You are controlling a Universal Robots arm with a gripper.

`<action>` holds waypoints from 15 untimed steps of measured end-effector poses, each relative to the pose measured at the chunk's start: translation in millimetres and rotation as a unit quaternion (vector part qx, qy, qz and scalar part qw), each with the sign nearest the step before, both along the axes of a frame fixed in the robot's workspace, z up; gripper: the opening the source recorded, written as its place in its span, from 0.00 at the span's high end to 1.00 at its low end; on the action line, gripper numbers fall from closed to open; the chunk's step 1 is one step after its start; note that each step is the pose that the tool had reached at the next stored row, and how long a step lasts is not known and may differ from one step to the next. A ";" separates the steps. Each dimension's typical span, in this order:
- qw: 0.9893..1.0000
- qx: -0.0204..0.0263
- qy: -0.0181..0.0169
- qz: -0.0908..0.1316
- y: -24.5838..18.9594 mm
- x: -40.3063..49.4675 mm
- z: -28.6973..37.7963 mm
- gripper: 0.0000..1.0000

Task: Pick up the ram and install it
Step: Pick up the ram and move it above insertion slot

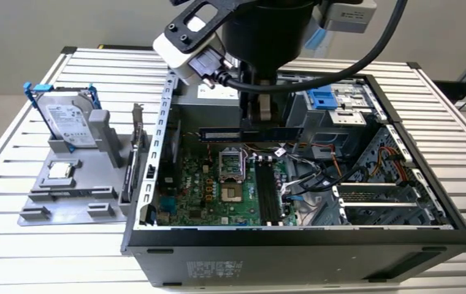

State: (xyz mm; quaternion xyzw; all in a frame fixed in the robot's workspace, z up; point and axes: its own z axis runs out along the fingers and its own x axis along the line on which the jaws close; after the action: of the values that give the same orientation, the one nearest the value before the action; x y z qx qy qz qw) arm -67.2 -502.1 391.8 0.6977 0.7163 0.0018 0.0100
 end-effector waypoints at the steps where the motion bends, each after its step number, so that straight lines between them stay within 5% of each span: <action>1: 1.000 0.000 0.000 0.000 0.0 0.8 0.0 1.00; 15: 1.000 0.000 0.000 0.000 0.0 12.1 0.0 1.00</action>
State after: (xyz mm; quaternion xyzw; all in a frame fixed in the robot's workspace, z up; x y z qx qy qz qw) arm -55.0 -502.1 391.8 0.6977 0.7163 0.0018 0.0100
